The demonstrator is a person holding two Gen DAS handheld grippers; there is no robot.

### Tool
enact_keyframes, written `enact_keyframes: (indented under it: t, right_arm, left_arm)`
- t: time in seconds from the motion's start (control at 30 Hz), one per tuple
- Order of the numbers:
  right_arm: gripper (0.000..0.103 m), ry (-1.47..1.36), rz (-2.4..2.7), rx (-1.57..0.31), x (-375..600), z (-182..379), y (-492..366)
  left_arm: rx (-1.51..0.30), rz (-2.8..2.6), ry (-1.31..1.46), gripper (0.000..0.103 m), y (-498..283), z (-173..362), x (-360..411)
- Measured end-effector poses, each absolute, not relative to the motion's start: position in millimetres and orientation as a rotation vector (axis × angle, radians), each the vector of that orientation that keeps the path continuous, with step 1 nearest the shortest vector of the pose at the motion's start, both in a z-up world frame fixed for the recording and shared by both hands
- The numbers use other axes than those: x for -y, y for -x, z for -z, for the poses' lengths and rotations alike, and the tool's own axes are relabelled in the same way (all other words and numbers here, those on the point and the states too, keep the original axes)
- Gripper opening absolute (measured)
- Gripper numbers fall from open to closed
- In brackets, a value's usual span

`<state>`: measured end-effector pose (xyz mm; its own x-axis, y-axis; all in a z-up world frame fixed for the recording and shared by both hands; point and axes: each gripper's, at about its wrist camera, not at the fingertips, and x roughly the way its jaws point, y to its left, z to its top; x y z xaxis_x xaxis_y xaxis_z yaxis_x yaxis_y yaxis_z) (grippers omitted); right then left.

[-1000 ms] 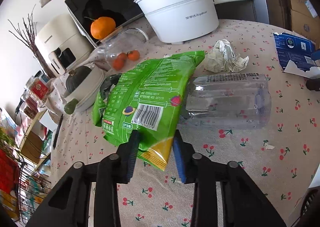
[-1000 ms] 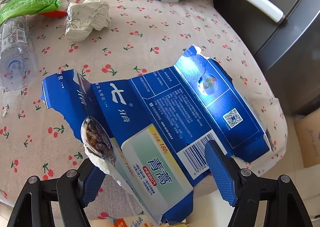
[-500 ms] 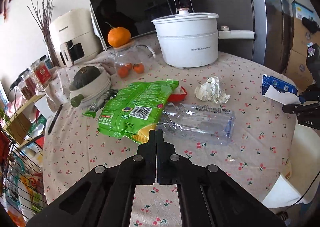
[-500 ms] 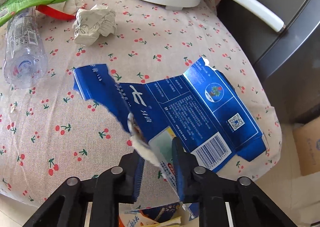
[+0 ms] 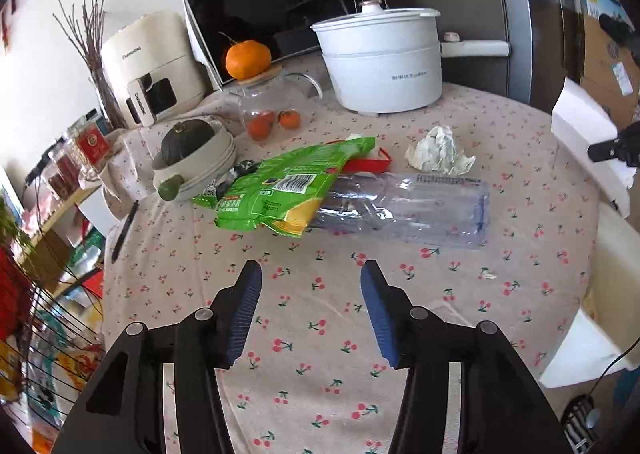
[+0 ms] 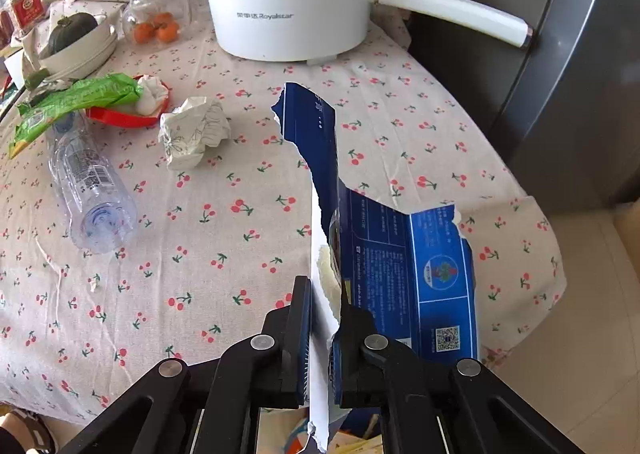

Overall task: Collect trash
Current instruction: 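Hold the blue carton in the right gripper while the left grasps the green snack bag, then carry the green bag over the bin and open the left gripper while the right holds the carton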

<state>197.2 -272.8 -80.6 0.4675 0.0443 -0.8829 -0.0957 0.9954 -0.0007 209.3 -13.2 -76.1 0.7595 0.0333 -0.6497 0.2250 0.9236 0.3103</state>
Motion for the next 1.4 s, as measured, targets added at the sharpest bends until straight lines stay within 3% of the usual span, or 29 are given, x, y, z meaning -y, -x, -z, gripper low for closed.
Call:
enact_keyframes:
  t: [0.33, 0.43, 0.57, 1.1, 1.4]
  right_arm:
    - [0.005, 0.034, -0.114, -1.113, 266, 88, -204]
    - [0.005, 0.031, -0.117, -1.121, 267, 89, -206]
    - [0.005, 0.038, -0.12, -1.114, 268, 85, -205]
    - [0.004, -0.027, -0.124, -0.932, 289, 4, -164]
    - [0.004, -0.098, -0.125, -0.897, 317, -23, -133]
  left_arm:
    - [-0.667, 0.041, -0.713, 0.053, -268, 110, 34]
    - [-0.697, 0.055, -0.716, 0.016, -280, 110, 34]
    - [-0.677, 0.054, -0.624, 0.003, -278, 94, 29]
    - [-0.581, 0.222, -0.23, 0.002, -175, 17, 31]
    - [-0.607, 0.423, -0.042, 0.002, -113, 3, 54]
